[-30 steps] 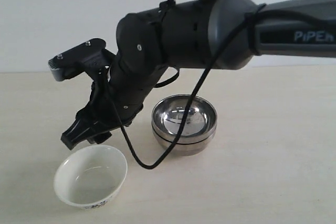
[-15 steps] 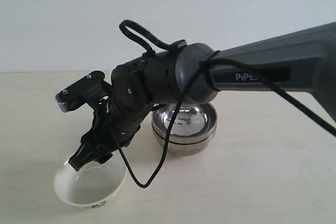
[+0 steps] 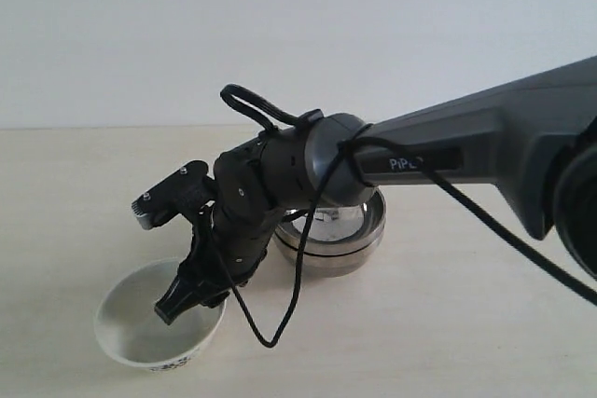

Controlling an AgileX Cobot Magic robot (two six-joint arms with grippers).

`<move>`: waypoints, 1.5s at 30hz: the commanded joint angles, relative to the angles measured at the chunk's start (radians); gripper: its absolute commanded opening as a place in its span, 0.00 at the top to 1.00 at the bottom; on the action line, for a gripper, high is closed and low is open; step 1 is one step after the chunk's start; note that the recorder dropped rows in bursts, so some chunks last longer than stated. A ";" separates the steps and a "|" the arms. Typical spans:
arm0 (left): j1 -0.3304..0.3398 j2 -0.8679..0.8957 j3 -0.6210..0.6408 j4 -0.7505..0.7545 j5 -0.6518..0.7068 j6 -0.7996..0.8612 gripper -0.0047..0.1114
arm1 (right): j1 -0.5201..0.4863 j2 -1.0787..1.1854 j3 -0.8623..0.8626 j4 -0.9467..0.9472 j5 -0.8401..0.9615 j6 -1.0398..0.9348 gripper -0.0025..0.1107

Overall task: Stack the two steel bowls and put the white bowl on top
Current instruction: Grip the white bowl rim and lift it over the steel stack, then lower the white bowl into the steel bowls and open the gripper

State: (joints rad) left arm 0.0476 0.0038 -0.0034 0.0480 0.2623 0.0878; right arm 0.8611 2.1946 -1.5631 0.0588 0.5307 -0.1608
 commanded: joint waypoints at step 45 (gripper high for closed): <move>0.000 -0.004 0.003 -0.007 -0.006 -0.010 0.93 | -0.479 -0.224 0.004 0.255 0.259 0.041 0.98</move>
State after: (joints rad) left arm 0.0476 0.0038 -0.0034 0.0480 0.2623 0.0878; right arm 0.3897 1.9584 -1.5631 0.3016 0.7910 -0.1038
